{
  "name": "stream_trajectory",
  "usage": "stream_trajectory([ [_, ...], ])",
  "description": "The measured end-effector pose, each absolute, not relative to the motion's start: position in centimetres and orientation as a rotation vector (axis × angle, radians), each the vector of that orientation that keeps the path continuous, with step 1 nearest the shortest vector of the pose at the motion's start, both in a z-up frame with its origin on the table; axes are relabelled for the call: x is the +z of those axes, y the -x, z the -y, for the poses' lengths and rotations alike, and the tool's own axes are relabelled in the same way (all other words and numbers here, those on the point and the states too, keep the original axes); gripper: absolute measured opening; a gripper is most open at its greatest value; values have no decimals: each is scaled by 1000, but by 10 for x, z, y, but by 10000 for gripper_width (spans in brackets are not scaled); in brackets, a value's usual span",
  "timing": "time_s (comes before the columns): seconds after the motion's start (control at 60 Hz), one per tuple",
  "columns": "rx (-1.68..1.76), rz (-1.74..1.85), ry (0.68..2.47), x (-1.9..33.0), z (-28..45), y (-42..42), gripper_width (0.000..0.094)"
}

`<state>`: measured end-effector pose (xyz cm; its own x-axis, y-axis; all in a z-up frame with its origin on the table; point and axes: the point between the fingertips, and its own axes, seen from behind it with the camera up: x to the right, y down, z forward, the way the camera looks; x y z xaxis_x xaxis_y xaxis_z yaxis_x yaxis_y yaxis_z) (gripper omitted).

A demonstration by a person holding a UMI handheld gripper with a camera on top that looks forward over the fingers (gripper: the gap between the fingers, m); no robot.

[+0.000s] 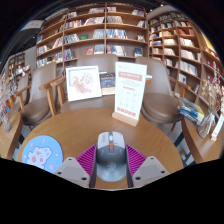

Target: Arrange mouse

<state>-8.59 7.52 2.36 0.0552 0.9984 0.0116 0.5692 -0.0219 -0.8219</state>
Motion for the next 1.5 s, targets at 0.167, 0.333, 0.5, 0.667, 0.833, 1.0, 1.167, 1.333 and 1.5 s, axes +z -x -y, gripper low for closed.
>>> stream_trajectory([
  [0.167, 965, 1599, 1622, 97, -4, 71, 420],
  [0.333, 1016, 1627, 1576, 114, 72, 62, 420],
  [0.5, 993, 1719, 1599, 70, 137, 54, 420],
  [0.667, 910, 1751, 1644, 15, 158, 50, 421],
  [0.833, 879, 1744, 1655, -8, 160, 51, 433],
  [1.0, 872, 1732, 1645, -11, 163, 52, 605],
  [1.167, 876, 1707, 1625, 8, 160, 42, 851],
  [1.333, 897, 1681, 1603, 50, 149, -4, 850],
  [1.5, 936, 1657, 1581, 102, 130, -90, 852],
])
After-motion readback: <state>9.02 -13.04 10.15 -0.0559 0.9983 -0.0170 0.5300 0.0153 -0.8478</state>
